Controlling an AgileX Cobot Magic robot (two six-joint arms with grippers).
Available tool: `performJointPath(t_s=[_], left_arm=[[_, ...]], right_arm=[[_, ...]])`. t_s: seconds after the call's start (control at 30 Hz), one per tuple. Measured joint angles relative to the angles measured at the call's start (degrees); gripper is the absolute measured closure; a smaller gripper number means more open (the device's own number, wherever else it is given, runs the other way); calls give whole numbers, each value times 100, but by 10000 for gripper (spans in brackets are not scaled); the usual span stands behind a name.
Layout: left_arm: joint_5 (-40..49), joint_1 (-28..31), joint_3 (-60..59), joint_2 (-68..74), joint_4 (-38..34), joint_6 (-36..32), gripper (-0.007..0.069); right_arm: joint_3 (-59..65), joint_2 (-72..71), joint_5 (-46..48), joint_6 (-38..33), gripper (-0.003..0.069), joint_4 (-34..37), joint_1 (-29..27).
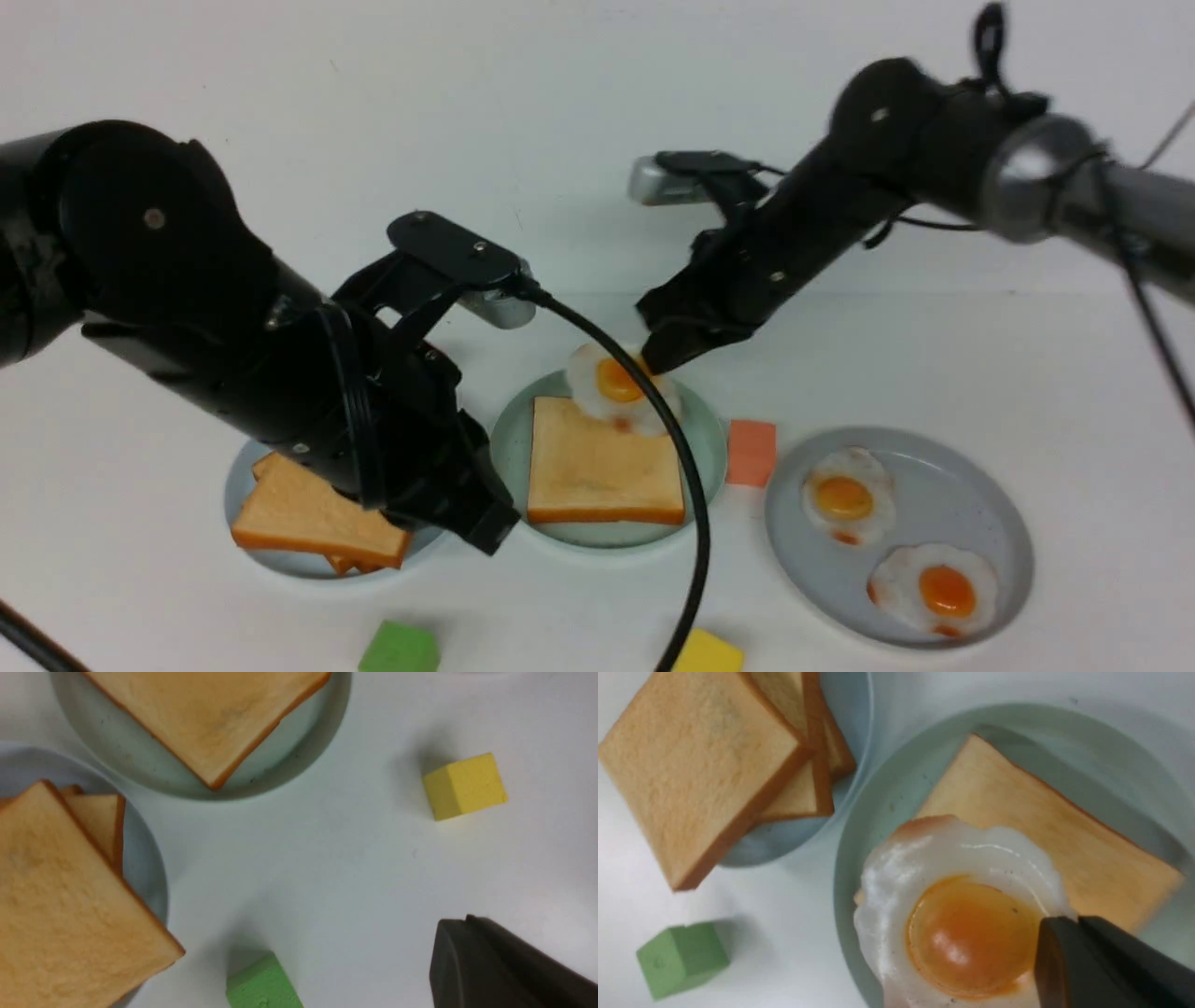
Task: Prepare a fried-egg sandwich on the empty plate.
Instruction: Use the right arm to place the fried egg on the slice of bread in the middle
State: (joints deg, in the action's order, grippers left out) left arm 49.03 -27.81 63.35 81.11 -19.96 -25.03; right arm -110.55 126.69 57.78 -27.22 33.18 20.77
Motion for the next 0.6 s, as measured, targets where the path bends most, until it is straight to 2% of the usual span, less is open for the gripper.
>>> performJointPath(t_s=[0.3, 0.5, 0.6], left_arm=[[-43, 0, 0, 0, 373, 647, 620], [-43, 0, 0, 0, 385, 709, 613], [-142, 0, 0, 0, 387, 814, 608]], right_arm=[[-232, 698, -237, 146, 629, -119, 39], [-249, 719, -375, 157, 538, -96, 39], [-249, 696, -190, 157, 439, -92, 39]])
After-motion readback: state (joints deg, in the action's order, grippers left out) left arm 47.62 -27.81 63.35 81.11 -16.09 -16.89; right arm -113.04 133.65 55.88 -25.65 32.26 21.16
